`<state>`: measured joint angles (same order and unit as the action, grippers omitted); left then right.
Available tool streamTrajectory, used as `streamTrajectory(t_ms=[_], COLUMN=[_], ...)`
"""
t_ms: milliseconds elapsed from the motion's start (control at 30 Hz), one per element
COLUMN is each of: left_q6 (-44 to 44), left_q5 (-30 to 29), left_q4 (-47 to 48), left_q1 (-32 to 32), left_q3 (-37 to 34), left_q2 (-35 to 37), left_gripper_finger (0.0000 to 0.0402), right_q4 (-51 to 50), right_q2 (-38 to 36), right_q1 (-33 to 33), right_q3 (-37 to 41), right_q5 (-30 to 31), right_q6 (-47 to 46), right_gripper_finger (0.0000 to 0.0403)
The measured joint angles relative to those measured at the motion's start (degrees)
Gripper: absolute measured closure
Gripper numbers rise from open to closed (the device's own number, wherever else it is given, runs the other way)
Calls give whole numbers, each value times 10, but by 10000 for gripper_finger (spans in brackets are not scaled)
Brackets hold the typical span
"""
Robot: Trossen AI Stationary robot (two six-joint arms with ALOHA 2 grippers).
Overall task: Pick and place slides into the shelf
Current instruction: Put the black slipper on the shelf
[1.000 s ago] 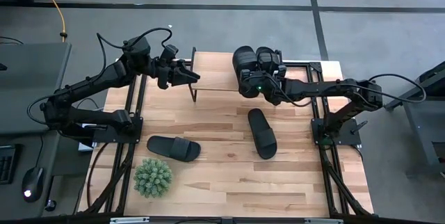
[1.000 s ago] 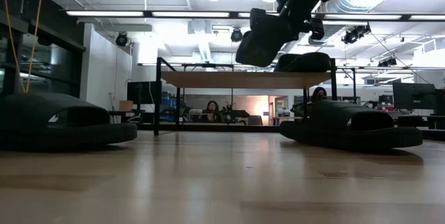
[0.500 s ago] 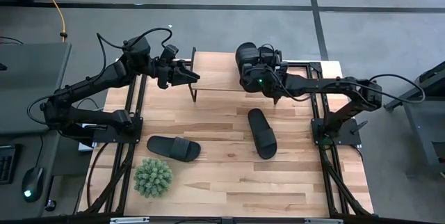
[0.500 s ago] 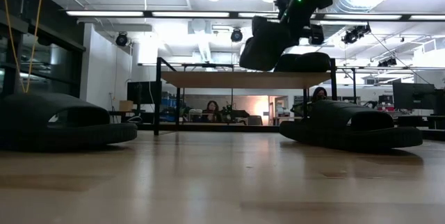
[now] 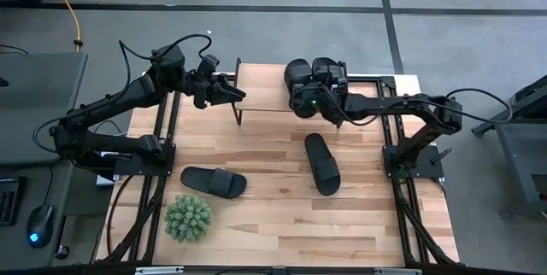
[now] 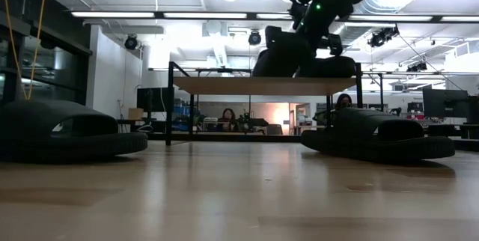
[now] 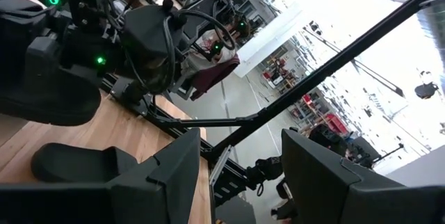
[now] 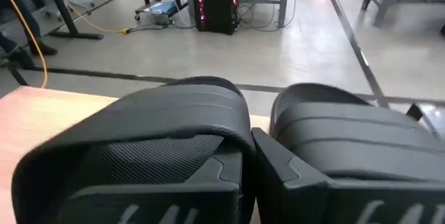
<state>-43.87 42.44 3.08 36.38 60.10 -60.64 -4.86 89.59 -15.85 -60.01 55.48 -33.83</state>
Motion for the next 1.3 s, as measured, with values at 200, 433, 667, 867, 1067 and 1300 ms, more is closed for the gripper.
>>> streamTrajectory(t_ms=[200,433,667,867,1067,1300], left_q6=[0,0,-1,-1,-4,-4], left_q5=[-1,-9,-9,-9,-9,-9], left_q4=[0,0,0,0,0,0], left_q1=[0,0,0,0,0,0], left_q3=[0,0,0,0,0,0], left_q2=[0,0,0,0,0,0], left_gripper_finger=[215,215,215,215,215,215], right_q4=[-47,-62,-60,-60,-38,-3], right_q2=[-9,-10,-10,-10,-10,-10], right_q1=[5,6,-2,-16,-26,-30], right_q3=[0,0,0,0,0,0], right_q5=[-1,13,13,16,9,-6], right_q6=[20,4,3,2,11,46], right_gripper_finger=[403,403,403,403,403,403])
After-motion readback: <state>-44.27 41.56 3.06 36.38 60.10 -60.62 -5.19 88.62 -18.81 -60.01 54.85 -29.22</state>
